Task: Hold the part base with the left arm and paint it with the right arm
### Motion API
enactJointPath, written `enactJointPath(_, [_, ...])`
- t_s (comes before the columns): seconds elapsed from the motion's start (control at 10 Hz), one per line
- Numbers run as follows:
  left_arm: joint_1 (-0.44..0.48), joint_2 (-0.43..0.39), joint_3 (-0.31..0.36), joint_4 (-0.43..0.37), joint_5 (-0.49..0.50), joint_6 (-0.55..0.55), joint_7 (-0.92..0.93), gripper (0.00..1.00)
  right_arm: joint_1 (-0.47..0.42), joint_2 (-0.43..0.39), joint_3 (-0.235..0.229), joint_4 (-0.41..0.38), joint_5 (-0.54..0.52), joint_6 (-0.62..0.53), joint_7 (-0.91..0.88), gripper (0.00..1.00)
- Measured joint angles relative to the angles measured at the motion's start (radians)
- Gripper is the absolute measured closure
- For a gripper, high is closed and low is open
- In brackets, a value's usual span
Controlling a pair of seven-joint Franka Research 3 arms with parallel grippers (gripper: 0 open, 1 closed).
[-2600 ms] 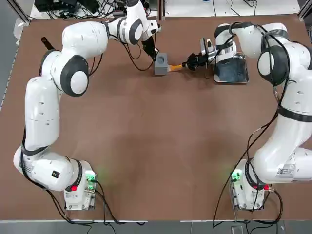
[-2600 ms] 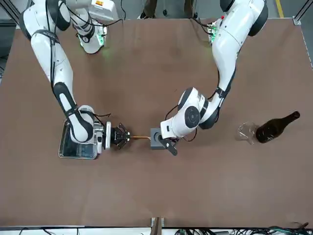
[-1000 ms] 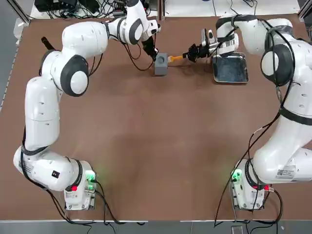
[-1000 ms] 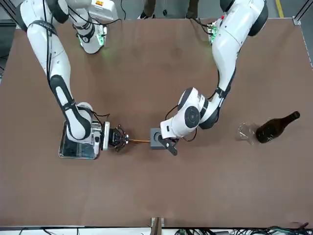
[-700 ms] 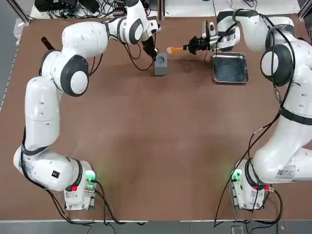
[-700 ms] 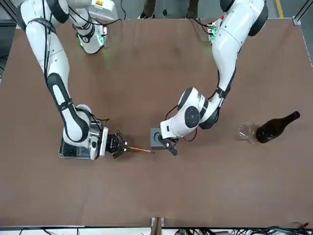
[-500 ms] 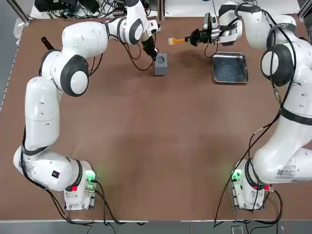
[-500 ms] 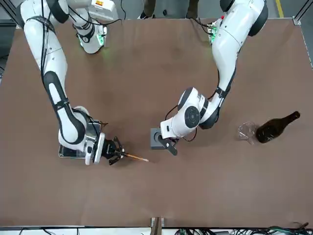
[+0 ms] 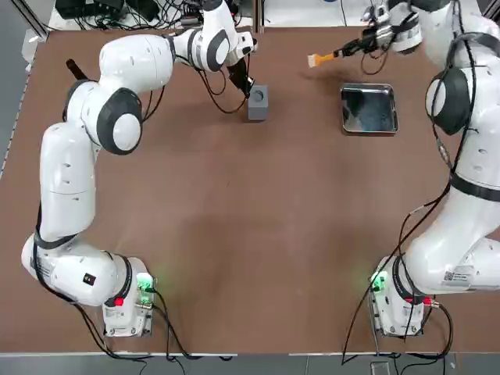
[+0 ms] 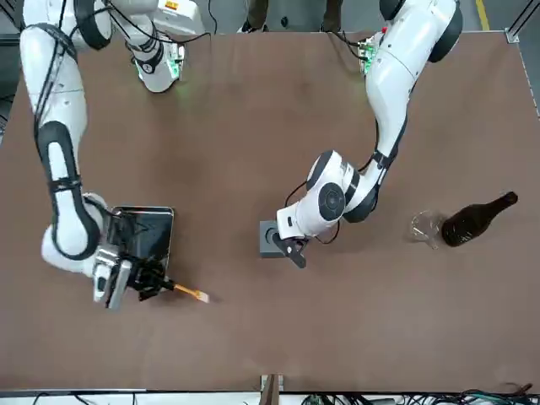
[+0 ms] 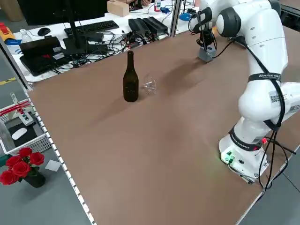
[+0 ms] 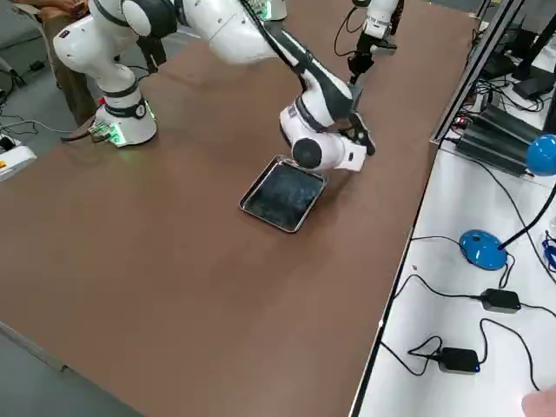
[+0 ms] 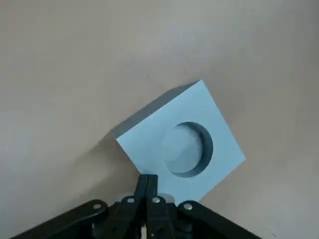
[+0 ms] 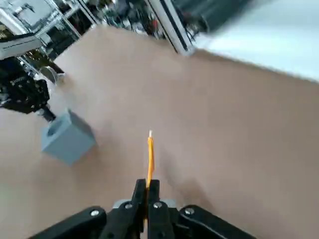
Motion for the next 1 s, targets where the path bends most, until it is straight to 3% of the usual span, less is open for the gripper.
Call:
enactJointPath(0.2, [0.0,0.0,0.0,0.0,0.0,0.0,0.0,0.96,-0.005,-0.008,-0.162,0.039,-0.039,-0.202,0.134,0.96])
enactJointPath(0.5, [0.0,0.0,0.0,0.0,0.0,0.0,0.0,0.96,-0.013,0.005,-0.36,0.018,-0.05,-0.381,0.248,0.96])
enactJointPath(0.7, [0.0,0.0,0.0,0.0,0.0,0.0,0.0,0.96,-0.04,0.026,-0.414,-0.014,-0.05,-0.407,0.259,0.96])
enactJointPath(1.0, [0.0,0.0,0.0,0.0,0.0,0.0,0.0,0.96,-0.084,0.102,-0.418,-0.027,-0.046,-0.407,0.262,0.96])
